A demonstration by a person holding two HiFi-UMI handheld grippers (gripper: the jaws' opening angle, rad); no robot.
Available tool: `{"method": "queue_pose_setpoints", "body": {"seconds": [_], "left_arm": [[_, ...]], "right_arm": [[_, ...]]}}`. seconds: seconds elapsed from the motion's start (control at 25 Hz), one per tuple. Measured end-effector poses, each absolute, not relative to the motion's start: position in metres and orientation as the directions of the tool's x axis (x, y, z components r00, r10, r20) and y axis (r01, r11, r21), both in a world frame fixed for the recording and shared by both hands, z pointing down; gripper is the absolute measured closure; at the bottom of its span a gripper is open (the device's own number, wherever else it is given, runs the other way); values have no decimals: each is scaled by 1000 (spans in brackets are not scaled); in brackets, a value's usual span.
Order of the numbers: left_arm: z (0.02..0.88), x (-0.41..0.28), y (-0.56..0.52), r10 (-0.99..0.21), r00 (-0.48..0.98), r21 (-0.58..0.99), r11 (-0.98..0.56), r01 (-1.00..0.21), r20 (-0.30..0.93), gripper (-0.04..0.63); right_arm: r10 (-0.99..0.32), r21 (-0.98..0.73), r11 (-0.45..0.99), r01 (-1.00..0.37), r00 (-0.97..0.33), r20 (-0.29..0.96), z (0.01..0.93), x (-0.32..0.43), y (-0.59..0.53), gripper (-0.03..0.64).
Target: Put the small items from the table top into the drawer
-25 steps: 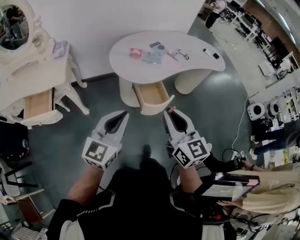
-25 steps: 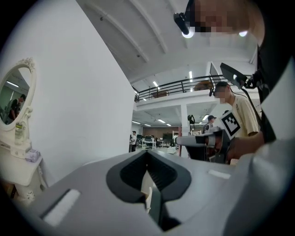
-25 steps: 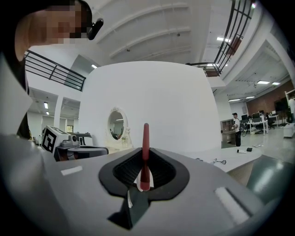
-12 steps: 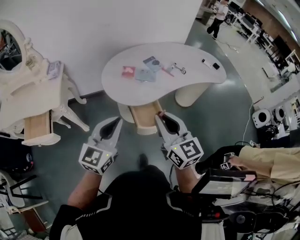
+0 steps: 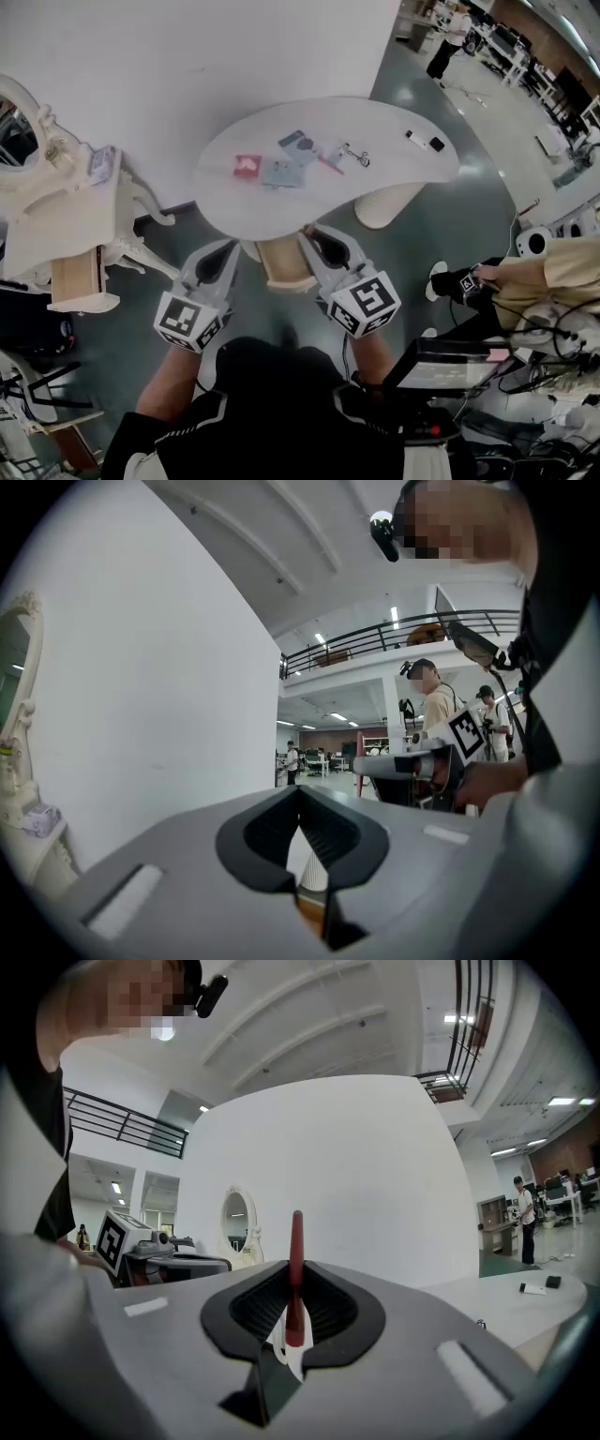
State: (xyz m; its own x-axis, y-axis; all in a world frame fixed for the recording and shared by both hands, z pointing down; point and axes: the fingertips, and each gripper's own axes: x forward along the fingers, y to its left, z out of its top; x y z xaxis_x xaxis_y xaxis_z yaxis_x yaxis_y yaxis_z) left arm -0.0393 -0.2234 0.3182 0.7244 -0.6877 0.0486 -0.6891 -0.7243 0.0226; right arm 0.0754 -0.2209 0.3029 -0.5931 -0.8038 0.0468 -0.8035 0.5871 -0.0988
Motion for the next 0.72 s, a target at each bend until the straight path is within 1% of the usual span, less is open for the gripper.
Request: {"method": "queue_pose_setpoints", "body": {"seconds": [0.16, 0.32, 0.48, 0.72], "left_arm": [[323, -40, -244, -693, 718, 37, -717, -696, 66, 595], [330, -40, -266, -675, 734, 38, -734, -678, 70, 595], [331, -41, -296, -629, 774, 46, -773, -632, 72, 595], [331, -45, -331, -579, 811, 28, -812, -583, 81, 595]], "right_arm": [[-795, -106, 595, -797, -603, 72, 309, 76, -243, 569], [-793, -101, 592, -799, -600, 102, 319, 73, -265, 569], [-815, -110, 557, -823, -567, 121, 326, 69, -293, 569], [-815, -107, 553, -826, -563, 139, 331, 58, -321, 569]]}}
